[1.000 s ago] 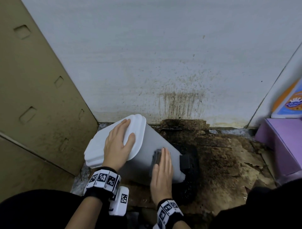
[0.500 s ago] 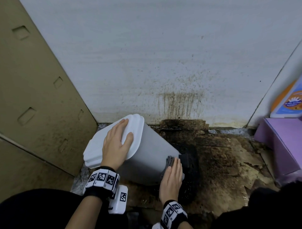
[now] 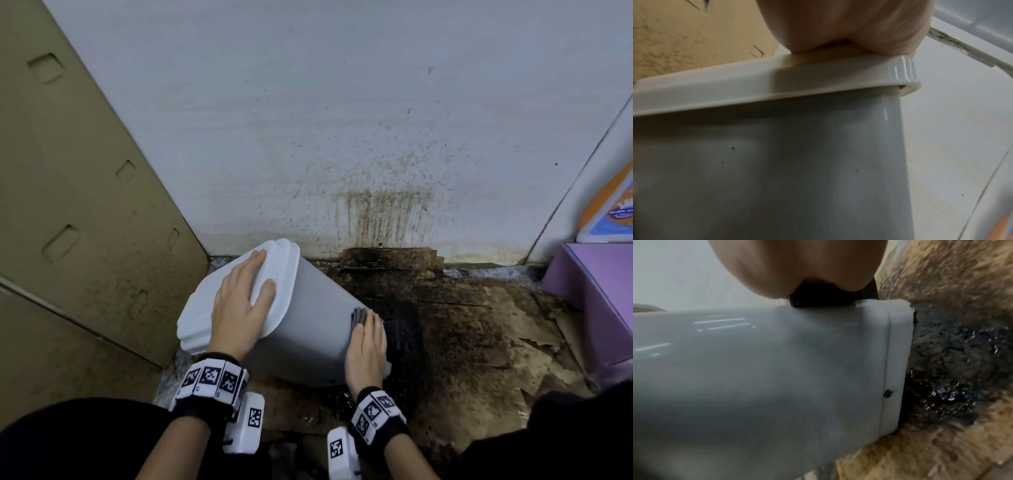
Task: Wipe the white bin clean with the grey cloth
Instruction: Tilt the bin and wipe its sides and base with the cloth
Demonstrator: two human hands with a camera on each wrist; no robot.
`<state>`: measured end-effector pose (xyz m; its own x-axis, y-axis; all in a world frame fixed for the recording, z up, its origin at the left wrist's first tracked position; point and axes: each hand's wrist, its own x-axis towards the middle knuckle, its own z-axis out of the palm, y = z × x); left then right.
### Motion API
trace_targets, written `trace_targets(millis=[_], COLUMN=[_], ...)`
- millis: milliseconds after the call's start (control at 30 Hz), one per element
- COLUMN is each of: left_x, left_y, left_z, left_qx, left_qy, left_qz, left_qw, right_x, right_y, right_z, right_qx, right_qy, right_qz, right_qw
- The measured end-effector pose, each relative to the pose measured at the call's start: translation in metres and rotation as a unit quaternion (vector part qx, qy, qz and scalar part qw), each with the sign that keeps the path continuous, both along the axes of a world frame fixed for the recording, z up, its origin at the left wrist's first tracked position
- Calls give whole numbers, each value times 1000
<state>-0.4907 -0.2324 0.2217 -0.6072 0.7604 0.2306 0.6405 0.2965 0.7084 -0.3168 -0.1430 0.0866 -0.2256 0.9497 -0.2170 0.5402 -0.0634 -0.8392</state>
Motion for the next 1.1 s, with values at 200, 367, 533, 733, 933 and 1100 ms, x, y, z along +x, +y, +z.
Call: trace_targets(millis=[200,367,533,733,933,1100], left_x=[12,14,14,9,24,26], left_y=[7,8,7,0,5,7], left_z=[1,-1,1,1,1,2], left_qx=[-5,-7,-7,-6,-17,-18], left_qy=[24,32,24,14,39,43], left_qz=[-4,-8,-4,0,-9,-8], left_qw=[1000,999,1000,1000,999,999], right_x=[-32,-50,-37,-13,-5,-24], right_y=[-31,-43,-32,10,25,15], right_z=[57,96,72,22,22,56], right_qx=[31,78,151,54,-40,-21], right_qy=[79,183,170,88,54,127], right_qz=[18,103,118,62,4,35], right_qw=[996,974,967,993,998,991])
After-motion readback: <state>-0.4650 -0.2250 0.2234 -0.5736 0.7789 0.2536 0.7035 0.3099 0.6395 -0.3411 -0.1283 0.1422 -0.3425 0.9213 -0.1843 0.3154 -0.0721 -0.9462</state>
